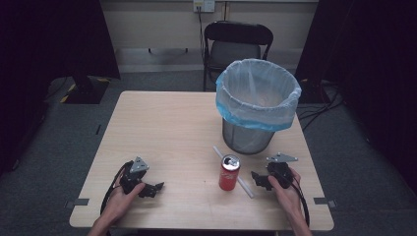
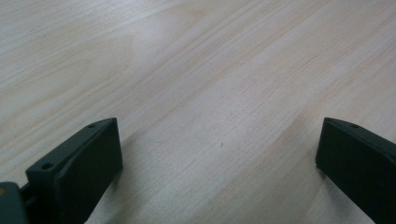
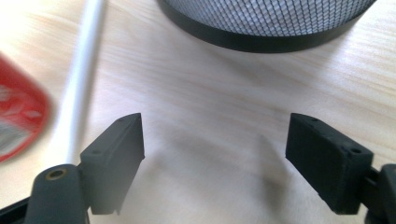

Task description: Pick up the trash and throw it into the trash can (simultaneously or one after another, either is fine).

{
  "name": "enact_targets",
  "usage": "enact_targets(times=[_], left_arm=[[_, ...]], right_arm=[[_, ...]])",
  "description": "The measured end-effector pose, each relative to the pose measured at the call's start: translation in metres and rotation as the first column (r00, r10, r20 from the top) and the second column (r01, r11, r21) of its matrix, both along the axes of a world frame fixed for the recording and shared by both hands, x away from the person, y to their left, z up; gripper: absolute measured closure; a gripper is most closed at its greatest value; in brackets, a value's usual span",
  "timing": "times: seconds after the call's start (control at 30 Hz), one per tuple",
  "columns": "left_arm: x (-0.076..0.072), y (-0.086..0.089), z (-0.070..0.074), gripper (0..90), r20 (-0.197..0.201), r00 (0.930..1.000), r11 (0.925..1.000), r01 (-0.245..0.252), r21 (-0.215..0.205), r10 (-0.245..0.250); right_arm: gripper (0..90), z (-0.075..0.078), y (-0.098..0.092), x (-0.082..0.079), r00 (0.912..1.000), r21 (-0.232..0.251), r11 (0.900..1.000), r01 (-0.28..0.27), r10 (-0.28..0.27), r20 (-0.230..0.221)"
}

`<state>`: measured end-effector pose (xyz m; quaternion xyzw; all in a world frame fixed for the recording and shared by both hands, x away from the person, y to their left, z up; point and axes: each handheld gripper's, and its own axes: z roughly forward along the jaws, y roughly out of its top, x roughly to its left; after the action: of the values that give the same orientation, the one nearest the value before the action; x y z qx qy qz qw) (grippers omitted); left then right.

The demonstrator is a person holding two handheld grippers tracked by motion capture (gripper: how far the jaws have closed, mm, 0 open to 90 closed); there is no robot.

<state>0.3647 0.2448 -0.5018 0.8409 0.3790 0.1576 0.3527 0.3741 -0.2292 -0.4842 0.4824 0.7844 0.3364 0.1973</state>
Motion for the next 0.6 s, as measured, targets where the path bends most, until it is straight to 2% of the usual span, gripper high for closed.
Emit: enact_targets(times=[0.13, 0.27, 0.47, 0.6], left_arm=[[0.000, 0.000, 0.000, 0.0, 0.000, 1.0000, 1.0000, -0.001, -0.001, 0.001], [0.000, 0.000, 0.000, 0.0, 0.000, 1.0000, 1.0000, 0.000, 0.000, 0.000], [0.000, 0.000, 0.000, 0.0, 0.000, 1.0000, 1.0000, 0.000, 0.000, 0.000], [0.000, 0.000, 0.000, 0.0, 0.000, 1.0000, 1.0000, -0.001, -0.001, 0.001]], right_arm=[[17.2, 0.014, 0.002, -0.013, 0.9969, 0.037, 0.996, -0.077, 0.077, 0.017], [18.0, 0.021, 0.007, -0.021, 0.9883, 0.056, 0.987, -0.152, 0.151, 0.021], [17.8, 0.028, 0.021, -0.027, 0.9698, 0.097, 0.965, -0.244, 0.242, 0.030], [16.2, 0.034, 0.032, -0.029, 0.9519, 0.103, 0.946, -0.306, 0.303, 0.046]])
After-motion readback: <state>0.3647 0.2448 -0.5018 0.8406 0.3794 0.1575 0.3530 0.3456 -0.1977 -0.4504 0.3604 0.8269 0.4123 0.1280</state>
